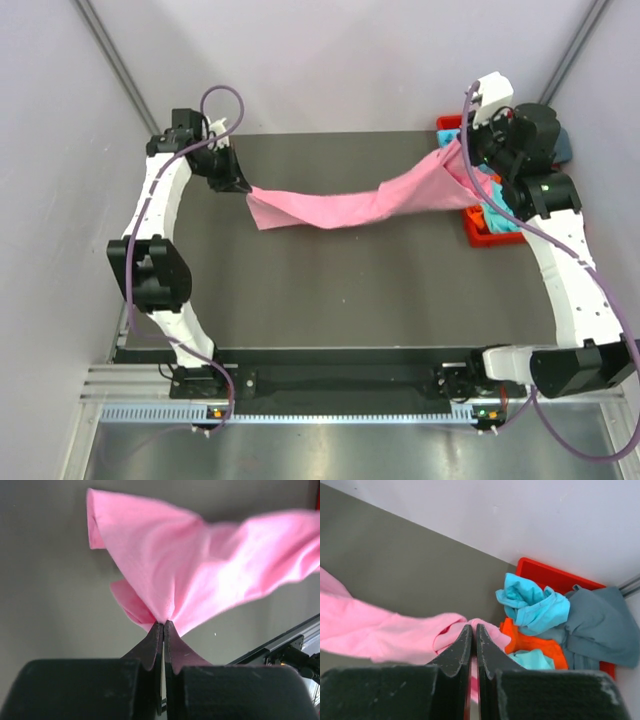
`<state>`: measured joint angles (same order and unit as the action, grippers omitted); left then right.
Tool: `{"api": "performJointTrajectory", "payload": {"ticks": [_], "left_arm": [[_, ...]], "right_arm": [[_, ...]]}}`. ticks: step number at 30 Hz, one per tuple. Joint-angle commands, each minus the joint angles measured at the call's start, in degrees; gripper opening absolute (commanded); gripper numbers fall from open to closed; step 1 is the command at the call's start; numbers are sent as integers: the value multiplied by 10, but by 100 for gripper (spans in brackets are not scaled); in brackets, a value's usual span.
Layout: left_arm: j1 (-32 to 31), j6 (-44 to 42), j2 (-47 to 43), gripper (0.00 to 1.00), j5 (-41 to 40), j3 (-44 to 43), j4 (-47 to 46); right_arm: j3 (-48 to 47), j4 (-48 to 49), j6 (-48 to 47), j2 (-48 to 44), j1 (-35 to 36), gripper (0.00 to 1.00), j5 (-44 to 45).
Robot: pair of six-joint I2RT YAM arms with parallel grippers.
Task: Fold and stack the t-shirts
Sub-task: Flatten the tshirt out
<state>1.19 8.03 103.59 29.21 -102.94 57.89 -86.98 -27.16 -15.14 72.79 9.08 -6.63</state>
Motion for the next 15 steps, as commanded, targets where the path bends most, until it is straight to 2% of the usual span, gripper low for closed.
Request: {"api": "performJointTrajectory", "payload": {"ticks": [1, 7, 11, 15], "left_arm": [[2, -13, -60, 0, 21, -60, 16], [1, -64, -173, 0, 100, -38, -3], [1, -67, -259, 0, 96, 22, -58], [2, -64, -270, 0, 73, 47, -46]], "right_arm": [[-21, -3, 19, -43, -6, 0, -30], [-16, -34, 27, -141, -6, 0, -62], [1, -51, 18, -179, -6, 0, -65], [37, -34, 19, -179, -6, 0, -63]]}}
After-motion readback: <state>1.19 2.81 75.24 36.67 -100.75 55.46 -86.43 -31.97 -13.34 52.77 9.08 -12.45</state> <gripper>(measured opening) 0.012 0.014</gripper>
